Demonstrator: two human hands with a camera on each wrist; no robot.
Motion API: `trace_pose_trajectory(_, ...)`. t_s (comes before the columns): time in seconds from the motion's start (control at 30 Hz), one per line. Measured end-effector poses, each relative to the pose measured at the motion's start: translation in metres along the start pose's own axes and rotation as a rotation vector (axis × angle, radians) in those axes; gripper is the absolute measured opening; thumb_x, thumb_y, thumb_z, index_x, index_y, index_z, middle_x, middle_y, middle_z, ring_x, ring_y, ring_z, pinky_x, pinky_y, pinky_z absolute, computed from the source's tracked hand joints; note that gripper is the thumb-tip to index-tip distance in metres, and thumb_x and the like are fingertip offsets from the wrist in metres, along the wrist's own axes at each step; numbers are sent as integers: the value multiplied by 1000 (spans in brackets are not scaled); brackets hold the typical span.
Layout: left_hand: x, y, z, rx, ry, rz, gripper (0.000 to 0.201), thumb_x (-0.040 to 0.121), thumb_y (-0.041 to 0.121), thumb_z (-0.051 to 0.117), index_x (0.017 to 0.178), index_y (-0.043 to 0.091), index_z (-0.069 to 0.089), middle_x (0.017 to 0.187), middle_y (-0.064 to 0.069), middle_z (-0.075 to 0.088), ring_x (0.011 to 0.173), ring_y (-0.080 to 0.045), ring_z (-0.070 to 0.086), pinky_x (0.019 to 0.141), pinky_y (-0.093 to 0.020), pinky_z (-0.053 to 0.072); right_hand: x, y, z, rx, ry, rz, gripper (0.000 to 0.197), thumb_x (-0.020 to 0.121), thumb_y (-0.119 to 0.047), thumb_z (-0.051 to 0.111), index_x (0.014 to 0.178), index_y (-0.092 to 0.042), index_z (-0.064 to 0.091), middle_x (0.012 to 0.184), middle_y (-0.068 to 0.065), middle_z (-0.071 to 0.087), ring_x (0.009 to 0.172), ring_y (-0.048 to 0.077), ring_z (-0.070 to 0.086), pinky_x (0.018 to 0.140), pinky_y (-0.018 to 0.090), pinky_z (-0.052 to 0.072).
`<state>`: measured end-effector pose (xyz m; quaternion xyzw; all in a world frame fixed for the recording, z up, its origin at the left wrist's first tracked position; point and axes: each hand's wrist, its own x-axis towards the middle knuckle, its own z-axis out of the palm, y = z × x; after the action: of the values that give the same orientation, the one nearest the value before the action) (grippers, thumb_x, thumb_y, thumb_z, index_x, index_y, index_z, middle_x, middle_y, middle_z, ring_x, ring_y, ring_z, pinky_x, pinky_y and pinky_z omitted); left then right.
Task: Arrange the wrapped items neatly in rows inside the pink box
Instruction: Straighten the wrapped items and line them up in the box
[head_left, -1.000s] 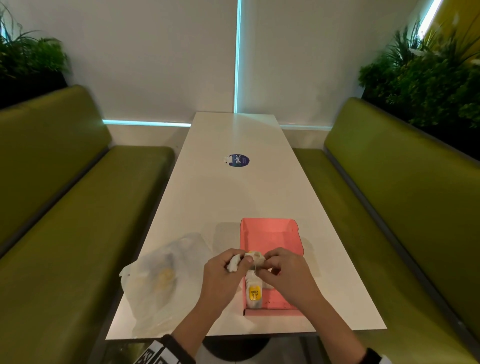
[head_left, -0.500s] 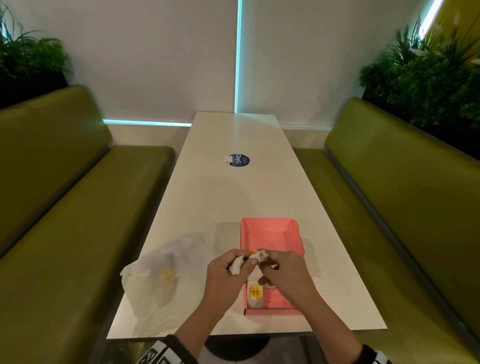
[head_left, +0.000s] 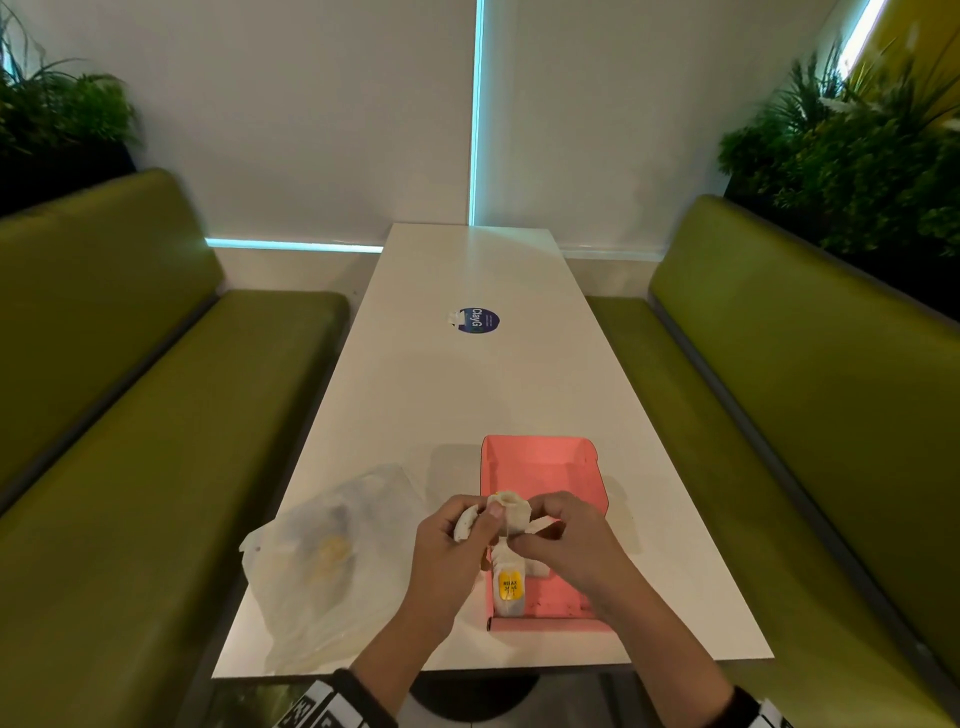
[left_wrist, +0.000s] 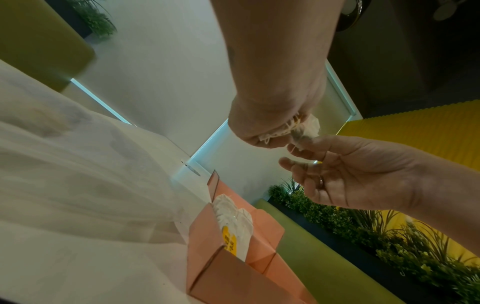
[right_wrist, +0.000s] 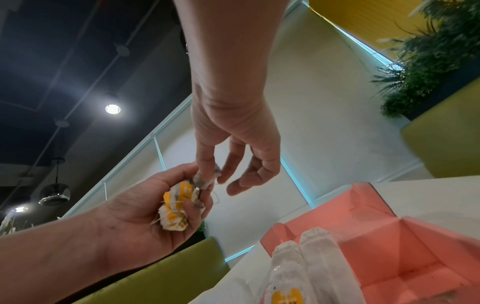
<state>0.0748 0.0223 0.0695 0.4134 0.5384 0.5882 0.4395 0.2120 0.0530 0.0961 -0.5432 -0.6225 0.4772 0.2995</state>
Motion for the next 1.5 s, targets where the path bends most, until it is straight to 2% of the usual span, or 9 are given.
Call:
trace_pose_trajectory(0.23, -2, 3, 1, -37, 6, -43, 16, 91, 17, 58, 84, 6, 67, 59, 0, 58, 53, -6, 51, 49, -21, 44, 2, 0, -6, -149, -31, -30, 22, 75, -34, 76, 89, -19, 72, 105, -15, 54, 84, 4, 59, 61, 9, 44)
trace_pose_trajectory(0.63, -2, 5, 0, -52, -37, -116, 17, 92, 20, 57, 84, 11, 68, 66, -8, 63, 56, -9, 54, 51, -20, 45, -4, -12, -15, 33, -67, -36, 22, 77, -27, 75, 93, -27, 61, 105, -13, 60, 92, 8, 59, 77, 24, 49)
trace_pose_trajectory(0.83, -5, 1, 0, 35, -131, -99, 17, 91, 20, 58, 85, 8, 68, 66, -5, 60, 57, -10, 52, 51, -20, 44, 3, -9, -12, -113, 59, -133, 7, 81, -21, 71, 78, -15, 67, 92, -5, 63, 82, 11, 58, 69, 13, 45)
trace_pose_trajectory(1.0, -1, -13, -4, 138, -2, 91, 7, 87, 19, 65, 93, 21, 68, 85, 9, 65, 74, -6, 59, 66, -23, 49, 6, -5, -13, -193, 195, -87, 11, 86, -22, 65, 77, -17, 68, 82, -10, 62, 75, 4, 56, 72, 21, 47)
trace_pose_trajectory(1.1, -3, -15, -3, 230, -55, 277, 16, 78, 40, 72, 85, 27, 67, 84, 5, 67, 82, -11, 64, 72, -22, 51, 5, -5, -9, -199, 234, -72, 12, 85, -23, 65, 76, -15, 69, 83, -7, 64, 77, 8, 58, 77, 30, 49)
trace_pose_trajectory(1.17, -5, -14, 1, 234, -104, 263, 23, 70, 51, 74, 83, 34, 67, 84, 5, 69, 79, -13, 65, 71, -24, 53, 3, -6, -5, -163, 229, -60, 14, 85, -25, 66, 75, -15, 68, 86, -5, 65, 79, 8, 59, 76, 28, 49)
trace_pose_trajectory(1.33, 2, -18, 1, 201, -35, 233, 19, 70, 31, 78, 86, 27, 69, 87, 8, 69, 81, -11, 67, 73, -26, 55, -1, -10, -5, 10, 104, -6, 20, 90, -28, 58, 79, -19, 72, 96, -4, 66, 88, 12, 61, 81, 27, 47)
trace_pose_trajectory(1.4, 5, -18, -2, 234, -24, 259, 16, 76, 16, 75, 84, 29, 69, 91, 6, 68, 82, -7, 65, 72, -18, 52, -1, -9, -9, 26, 42, -15, 18, 90, -20, 59, 78, -23, 72, 99, -6, 65, 91, 11, 61, 83, 24, 48)
trace_pose_trajectory(1.5, 7, -14, -5, 240, -50, 227, 15, 81, 14, 71, 83, 29, 71, 92, 7, 67, 84, -3, 63, 72, -13, 48, -1, -8, -13, -18, 24, -55, 15, 84, -13, 67, 89, -27, 68, 103, -12, 62, 86, 9, 59, 73, 15, 47)
